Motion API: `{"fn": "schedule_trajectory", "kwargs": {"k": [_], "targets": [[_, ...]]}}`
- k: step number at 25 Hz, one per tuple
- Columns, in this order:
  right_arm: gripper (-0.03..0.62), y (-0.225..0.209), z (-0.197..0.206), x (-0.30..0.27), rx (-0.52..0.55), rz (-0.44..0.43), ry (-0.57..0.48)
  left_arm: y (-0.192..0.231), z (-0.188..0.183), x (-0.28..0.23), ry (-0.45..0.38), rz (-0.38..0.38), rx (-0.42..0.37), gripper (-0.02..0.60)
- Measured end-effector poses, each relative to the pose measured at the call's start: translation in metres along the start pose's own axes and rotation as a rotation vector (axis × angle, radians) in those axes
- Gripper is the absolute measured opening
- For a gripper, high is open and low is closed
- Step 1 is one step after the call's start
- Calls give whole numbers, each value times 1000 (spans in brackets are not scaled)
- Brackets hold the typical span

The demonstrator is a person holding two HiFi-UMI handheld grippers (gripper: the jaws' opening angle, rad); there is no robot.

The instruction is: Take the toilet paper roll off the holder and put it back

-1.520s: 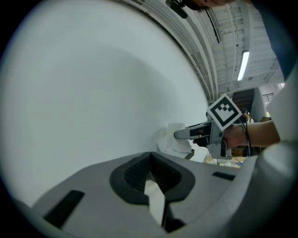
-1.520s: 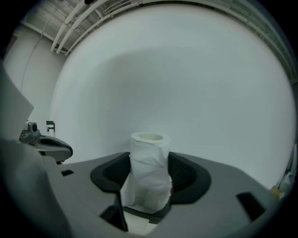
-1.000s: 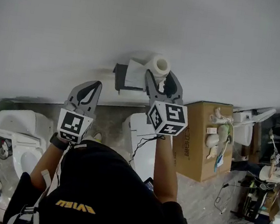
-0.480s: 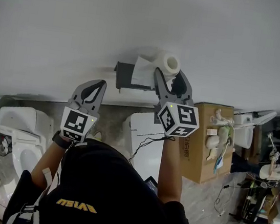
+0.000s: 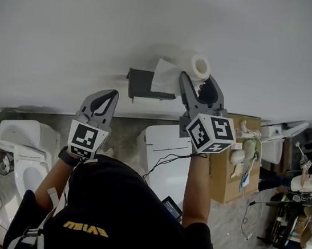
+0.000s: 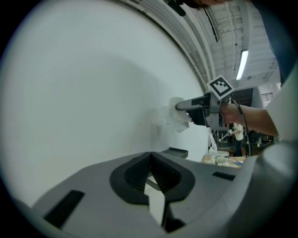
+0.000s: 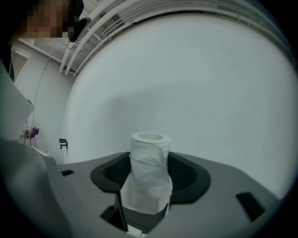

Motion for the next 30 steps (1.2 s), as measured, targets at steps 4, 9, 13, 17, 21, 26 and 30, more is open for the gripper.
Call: {"fn": "schedule_trajectory", "kwargs": {"k": [4,9,13,17,21,26,30], "targets": [[250,-1,-12,1,8,-7,-17,0,-2,2,-7,-2,3,11],[250,0,-26,0,4,-30,-19,1,-2,3,-6,-4,7,11],[250,3,-39,0,26,-47,-25,0,-3,4,-8,-6,8,11],[250,4,-48,-1,35,-67,-31,2,3,3,-1,-10,12,11],[250,6,-60,-1,44,-82,-47,3,5,4,9,-12,13,11],[250,9,-76,-1,49,-99,-68,4,0,8,-4,-13,4,11],[250,11,-90,-5,63,-102,-81,4,-2,7,-6,-11,5,11]]}}
Point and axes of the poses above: the fingertips, and each gripper's own axes: x backward along the fingers, y to its left, z out of its underside, the point moved 7 cm from there along x, backward along the fingers, and after that the axes turned 3 degrees about -y, right-handed, at the moved point
